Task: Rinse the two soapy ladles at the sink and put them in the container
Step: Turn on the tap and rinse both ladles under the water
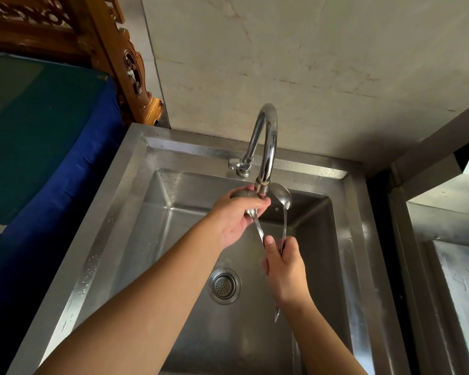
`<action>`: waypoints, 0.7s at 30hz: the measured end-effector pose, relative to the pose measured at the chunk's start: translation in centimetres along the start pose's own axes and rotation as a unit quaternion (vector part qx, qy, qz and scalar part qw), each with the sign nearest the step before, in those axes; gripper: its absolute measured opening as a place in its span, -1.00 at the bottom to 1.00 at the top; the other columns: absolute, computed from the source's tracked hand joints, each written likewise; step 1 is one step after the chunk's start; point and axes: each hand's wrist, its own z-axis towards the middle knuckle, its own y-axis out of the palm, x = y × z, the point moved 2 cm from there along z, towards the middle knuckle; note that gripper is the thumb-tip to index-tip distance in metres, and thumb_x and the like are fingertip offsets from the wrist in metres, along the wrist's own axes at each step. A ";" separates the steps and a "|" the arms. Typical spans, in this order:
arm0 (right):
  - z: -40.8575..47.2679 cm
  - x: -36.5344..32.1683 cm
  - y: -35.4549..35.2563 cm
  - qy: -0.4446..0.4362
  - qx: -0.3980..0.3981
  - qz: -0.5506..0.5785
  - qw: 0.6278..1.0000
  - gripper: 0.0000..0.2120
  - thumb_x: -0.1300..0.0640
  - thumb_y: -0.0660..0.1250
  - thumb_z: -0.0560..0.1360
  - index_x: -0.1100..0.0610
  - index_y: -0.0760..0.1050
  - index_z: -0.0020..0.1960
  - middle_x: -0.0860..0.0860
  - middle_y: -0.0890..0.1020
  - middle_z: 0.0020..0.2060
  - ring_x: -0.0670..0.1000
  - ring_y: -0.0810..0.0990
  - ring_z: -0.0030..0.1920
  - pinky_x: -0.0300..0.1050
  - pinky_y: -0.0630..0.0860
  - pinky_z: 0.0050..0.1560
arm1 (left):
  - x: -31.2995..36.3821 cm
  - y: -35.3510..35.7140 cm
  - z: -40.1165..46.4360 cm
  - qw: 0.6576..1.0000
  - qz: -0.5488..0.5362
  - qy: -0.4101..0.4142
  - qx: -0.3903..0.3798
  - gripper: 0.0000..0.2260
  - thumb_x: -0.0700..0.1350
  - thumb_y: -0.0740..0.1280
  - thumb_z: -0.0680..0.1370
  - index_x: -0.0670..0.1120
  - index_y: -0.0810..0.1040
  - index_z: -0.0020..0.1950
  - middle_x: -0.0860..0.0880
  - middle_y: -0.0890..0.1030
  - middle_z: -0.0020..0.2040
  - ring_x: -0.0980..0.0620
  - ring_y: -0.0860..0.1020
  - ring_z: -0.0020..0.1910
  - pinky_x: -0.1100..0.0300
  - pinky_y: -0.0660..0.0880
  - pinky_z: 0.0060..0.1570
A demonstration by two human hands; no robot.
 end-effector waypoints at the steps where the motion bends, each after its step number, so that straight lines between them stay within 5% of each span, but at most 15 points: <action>1: -0.2 0.3 0.1 -0.002 -0.005 0.001 1.000 -0.63 -0.03 0.25 0.63 0.21 0.24 -0.16 -0.06 0.42 -0.48 -0.09 0.32 -0.46 -0.25 0.34 -0.50 | -0.1 -0.1 -0.1 1.000 -0.004 -0.012 0.010 -0.60 -0.43 0.48 0.42 -0.19 0.52 0.21 -0.05 0.70 -0.16 0.02 0.69 -0.16 0.19 0.63 -0.08; 5: -1.2 1.1 0.4 0.000 -0.018 0.021 1.000 -0.65 0.01 0.26 0.63 0.11 0.21 -0.23 -0.13 0.39 -0.50 -0.09 0.32 -0.43 -0.16 0.36 -0.41 | -0.5 0.1 -0.2 0.996 -0.007 -0.076 0.046 -0.92 -0.14 0.48 0.52 -0.15 0.67 -0.07 -0.04 0.71 -0.24 0.05 0.70 -0.30 0.29 0.60 -0.38; 8: -1.7 1.1 0.5 0.004 -0.023 0.016 1.000 -0.64 -0.01 0.26 0.63 0.06 0.20 -0.24 -0.16 0.40 -0.52 -0.09 0.33 -0.43 -0.09 0.36 -0.38 | -0.4 -0.1 -0.2 0.989 -0.032 -0.113 0.092 -0.70 0.11 0.37 0.59 -0.11 0.67 -0.09 -0.06 0.74 -0.25 0.04 0.71 -0.36 0.26 0.60 -0.43; 11: -1.7 0.5 0.4 -0.021 -0.023 -0.071 0.997 -0.63 -0.13 0.22 0.61 0.03 0.21 -0.25 -0.13 0.43 -0.50 -0.10 0.32 -0.45 -0.03 0.37 -0.37 | 0.0 -1.2 -0.9 0.984 -0.037 -0.132 0.114 -0.53 0.22 0.28 0.58 -0.19 0.62 0.11 -0.13 0.76 -0.22 -0.01 0.73 -0.34 0.22 0.62 -0.42; 14: -1.6 -0.3 0.4 -0.055 -0.015 -0.204 0.977 -0.65 -0.19 0.13 0.61 -0.04 0.17 -0.24 -0.08 0.47 -0.49 -0.05 0.39 -0.48 -0.03 0.33 -0.43 | 0.8 -3.0 -1.3 0.978 0.123 -0.069 0.153 -0.54 0.25 0.25 0.59 -0.12 0.60 0.18 -0.11 0.73 -0.04 -0.06 0.71 -0.20 0.16 0.62 -0.35; 18: -1.8 -1.1 1.1 -0.083 -0.023 -0.303 0.949 -0.72 -0.17 0.08 0.64 -0.04 0.19 -0.15 -0.05 0.54 -0.41 0.15 0.56 -0.35 -0.01 0.38 -0.39 | 2.8 -2.7 -2.4 0.908 0.400 0.070 0.101 -0.56 0.53 0.16 0.44 0.26 0.63 -0.07 0.17 0.65 -0.08 0.09 0.62 -0.08 0.14 0.50 -0.20; 21: -2.1 -1.5 1.8 -0.085 -0.029 -0.319 0.943 -0.72 -0.16 0.06 0.64 -0.02 0.19 -0.14 -0.03 0.56 -0.38 0.21 0.58 -0.29 0.05 0.45 -0.33 | 2.8 -1.6 -2.5 0.874 0.470 0.100 0.071 -0.45 0.55 0.41 0.18 0.21 0.62 -0.03 0.21 0.68 -0.10 0.21 0.62 -0.09 0.23 0.46 -0.20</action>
